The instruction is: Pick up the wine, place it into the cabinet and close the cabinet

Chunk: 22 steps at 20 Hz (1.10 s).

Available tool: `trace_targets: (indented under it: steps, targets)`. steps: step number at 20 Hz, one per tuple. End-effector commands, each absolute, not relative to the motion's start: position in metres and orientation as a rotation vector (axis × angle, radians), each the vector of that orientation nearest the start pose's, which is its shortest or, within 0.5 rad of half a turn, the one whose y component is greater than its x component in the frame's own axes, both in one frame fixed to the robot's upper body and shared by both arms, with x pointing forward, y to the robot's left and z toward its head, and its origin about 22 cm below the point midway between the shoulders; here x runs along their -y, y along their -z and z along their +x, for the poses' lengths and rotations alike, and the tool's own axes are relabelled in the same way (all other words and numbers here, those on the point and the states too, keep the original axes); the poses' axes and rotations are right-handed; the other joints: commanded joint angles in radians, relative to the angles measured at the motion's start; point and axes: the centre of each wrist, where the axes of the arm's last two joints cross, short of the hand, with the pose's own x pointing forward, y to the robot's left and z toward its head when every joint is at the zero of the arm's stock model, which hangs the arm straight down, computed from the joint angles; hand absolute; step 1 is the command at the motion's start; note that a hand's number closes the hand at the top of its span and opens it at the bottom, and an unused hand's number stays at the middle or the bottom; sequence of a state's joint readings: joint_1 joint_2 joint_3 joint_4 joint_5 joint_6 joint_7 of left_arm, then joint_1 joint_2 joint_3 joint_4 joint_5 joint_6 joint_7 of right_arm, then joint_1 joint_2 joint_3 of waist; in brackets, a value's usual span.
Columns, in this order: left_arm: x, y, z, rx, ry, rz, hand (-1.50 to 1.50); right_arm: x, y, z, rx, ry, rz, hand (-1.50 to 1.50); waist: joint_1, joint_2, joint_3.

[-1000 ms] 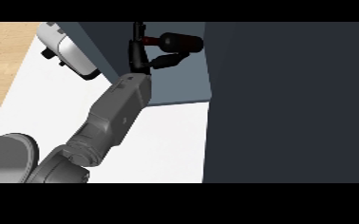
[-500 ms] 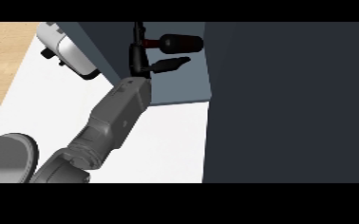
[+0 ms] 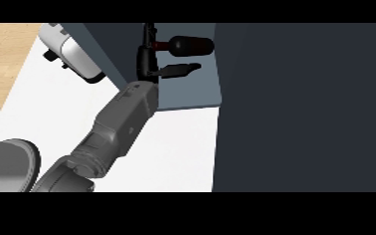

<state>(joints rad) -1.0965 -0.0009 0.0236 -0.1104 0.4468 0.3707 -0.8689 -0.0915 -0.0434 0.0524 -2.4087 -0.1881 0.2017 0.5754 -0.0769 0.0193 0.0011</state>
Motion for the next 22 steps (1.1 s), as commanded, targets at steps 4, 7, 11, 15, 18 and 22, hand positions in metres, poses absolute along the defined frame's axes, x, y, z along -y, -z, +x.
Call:
trace_targets:
  steps: [4, 7, 11, 15, 18, 22]
  targets:
    - [-0.121, 0.013, 0.410, 1.847, -0.164, 0.075, -1.50, 0.211, -0.204, 0.156, 1.912, -0.324, 0.330, -1.50, 0.022, -0.007, -0.002]
    - [-0.127, 0.025, 0.403, 1.855, -0.216, 0.053, -1.50, 0.214, -0.201, 0.157, 1.901, -0.340, 0.353, -1.50, -0.002, -0.009, -0.002]
    - [-0.124, 0.019, 0.406, 1.870, -0.233, 0.014, -1.50, 0.206, -0.204, 0.145, 1.905, -0.305, 0.326, -1.50, 0.013, -0.010, -0.002]
    - [-0.119, 0.013, 0.408, 1.851, -0.236, -0.021, -1.50, 0.205, -0.197, 0.159, 1.915, -0.310, 0.325, -1.50, 0.010, -0.014, -0.002]
    - [-0.124, 0.033, 0.392, 1.853, -0.234, -0.017, -1.50, 0.211, -0.209, 0.157, 1.900, -0.314, 0.334, -1.50, 0.012, -0.020, -0.002]
    - [-0.106, 0.022, 0.386, 1.862, -0.216, -0.035, -1.50, 0.204, -0.212, 0.150, 1.909, -0.294, 0.322, -1.50, 0.023, -0.025, -0.002]
